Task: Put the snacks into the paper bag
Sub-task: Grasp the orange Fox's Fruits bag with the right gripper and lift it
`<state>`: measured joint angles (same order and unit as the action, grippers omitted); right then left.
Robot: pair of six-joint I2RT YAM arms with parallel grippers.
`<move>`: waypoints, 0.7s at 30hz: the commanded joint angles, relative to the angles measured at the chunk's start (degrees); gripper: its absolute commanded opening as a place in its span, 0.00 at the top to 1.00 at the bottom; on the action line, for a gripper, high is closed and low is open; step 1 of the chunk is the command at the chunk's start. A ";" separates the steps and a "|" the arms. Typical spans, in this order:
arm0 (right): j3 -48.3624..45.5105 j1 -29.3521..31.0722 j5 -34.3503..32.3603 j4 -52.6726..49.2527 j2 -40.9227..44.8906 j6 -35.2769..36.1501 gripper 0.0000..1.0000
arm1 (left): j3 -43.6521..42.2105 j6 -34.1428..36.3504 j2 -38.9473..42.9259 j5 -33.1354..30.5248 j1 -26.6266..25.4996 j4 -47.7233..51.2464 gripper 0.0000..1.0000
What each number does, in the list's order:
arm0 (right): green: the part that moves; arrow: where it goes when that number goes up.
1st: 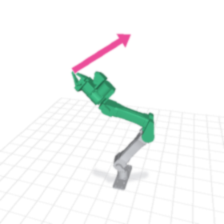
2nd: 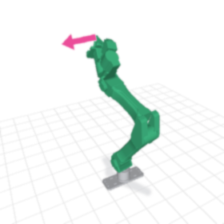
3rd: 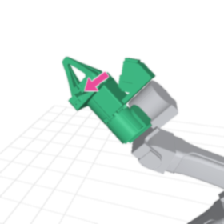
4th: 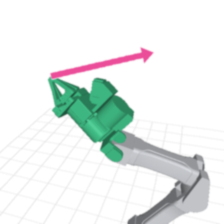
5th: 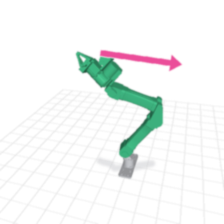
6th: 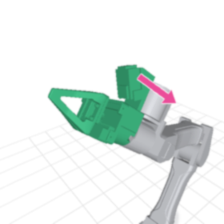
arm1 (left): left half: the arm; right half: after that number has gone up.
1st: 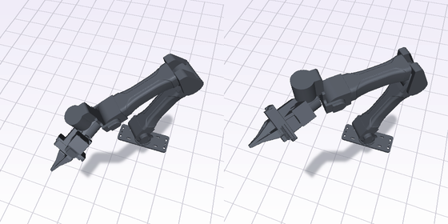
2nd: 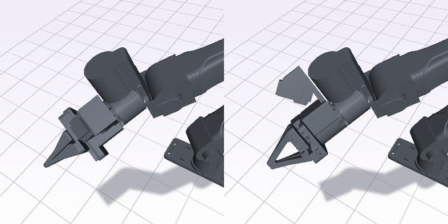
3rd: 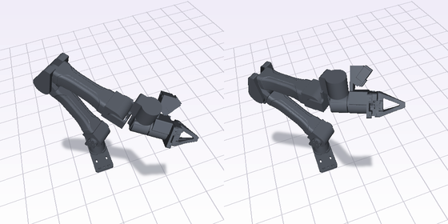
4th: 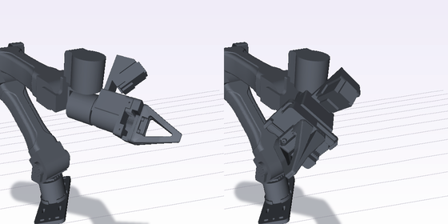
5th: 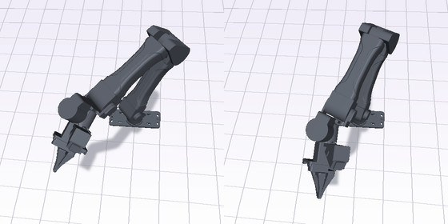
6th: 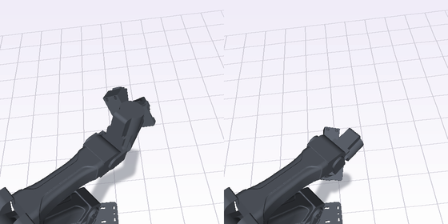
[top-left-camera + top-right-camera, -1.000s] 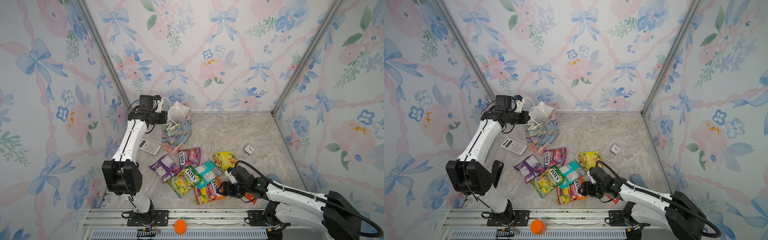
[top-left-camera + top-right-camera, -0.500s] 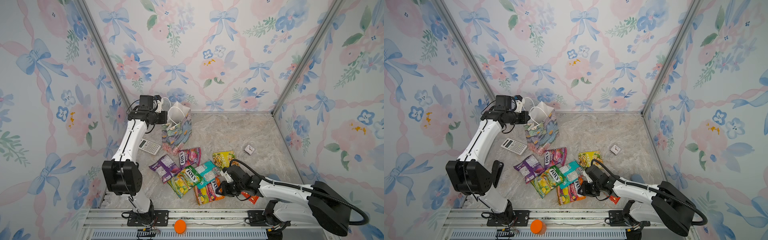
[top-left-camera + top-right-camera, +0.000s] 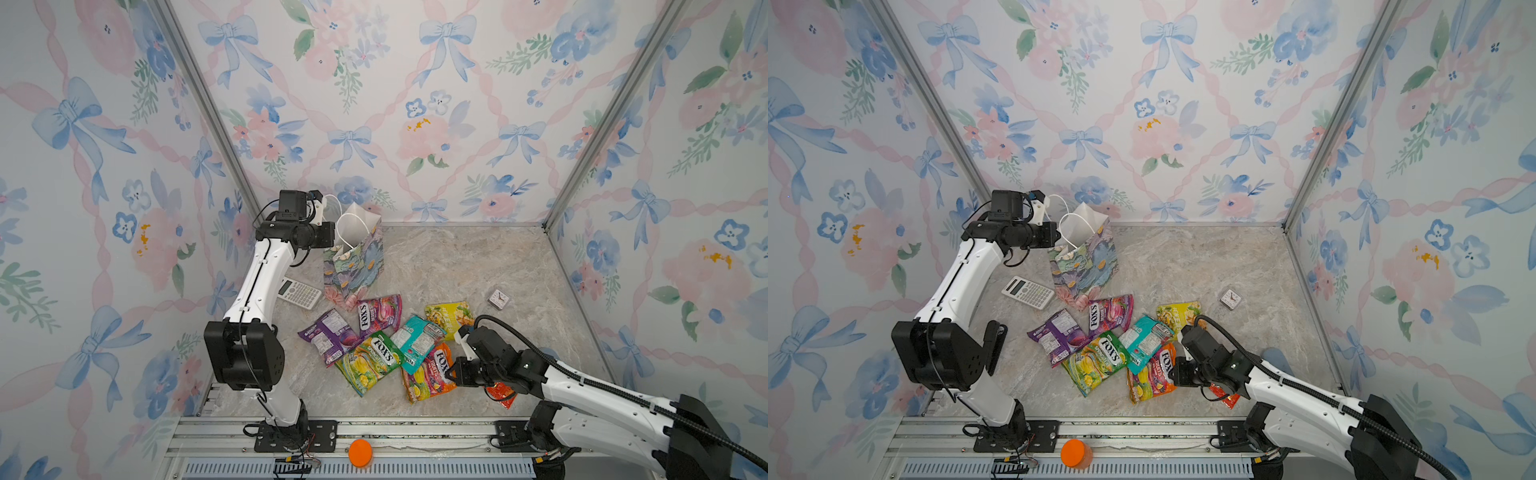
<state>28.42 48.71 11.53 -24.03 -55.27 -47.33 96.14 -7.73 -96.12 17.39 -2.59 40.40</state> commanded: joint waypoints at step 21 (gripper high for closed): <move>25.73 -6.72 -10.50 -22.62 2.64 19.27 1.00 | -0.95 -0.72 -0.83 0.33 -0.03 1.24 1.00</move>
<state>50.24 42.72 3.22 -45.95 -52.10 -31.33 96.14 -7.73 -96.12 17.39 -2.59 40.40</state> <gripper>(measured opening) 0.090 0.047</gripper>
